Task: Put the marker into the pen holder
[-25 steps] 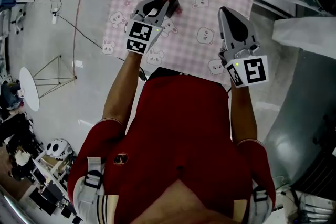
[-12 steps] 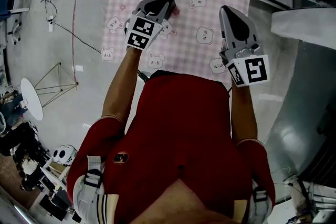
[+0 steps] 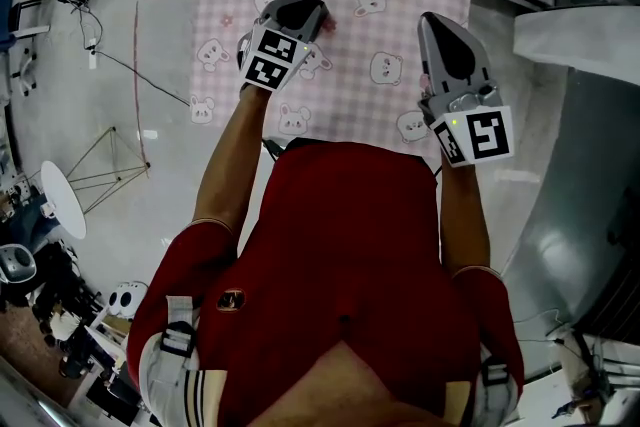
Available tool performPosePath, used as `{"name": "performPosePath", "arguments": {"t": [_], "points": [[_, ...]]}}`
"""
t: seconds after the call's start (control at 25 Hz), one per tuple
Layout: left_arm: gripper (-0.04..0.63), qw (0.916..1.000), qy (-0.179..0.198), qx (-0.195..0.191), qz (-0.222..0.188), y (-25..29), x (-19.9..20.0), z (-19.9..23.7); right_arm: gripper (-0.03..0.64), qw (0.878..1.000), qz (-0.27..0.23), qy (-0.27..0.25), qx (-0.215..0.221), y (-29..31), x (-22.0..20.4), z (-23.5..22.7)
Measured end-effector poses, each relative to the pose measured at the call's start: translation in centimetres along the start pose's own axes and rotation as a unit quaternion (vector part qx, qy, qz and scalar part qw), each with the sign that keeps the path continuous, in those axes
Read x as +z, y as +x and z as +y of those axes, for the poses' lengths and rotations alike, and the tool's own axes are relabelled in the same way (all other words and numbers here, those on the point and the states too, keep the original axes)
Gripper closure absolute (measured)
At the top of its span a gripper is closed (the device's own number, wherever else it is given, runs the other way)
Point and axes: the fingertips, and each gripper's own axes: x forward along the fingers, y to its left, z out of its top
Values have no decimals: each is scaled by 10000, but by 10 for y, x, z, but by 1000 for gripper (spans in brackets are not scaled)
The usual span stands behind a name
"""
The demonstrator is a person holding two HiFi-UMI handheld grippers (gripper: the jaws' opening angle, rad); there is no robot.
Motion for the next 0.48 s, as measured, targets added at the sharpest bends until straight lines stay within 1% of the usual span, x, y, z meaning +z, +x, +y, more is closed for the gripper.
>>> {"name": "performPosePath", "arguments": {"t": [0.2, 0.48], "points": [[545, 9999, 68, -62, 146, 10, -3, -2, 618, 10000, 27, 17, -71, -4, 0, -6], [545, 9998, 139, -135, 97, 19, -2, 0, 618, 9999, 78, 43, -106, -2, -3, -7]]}}
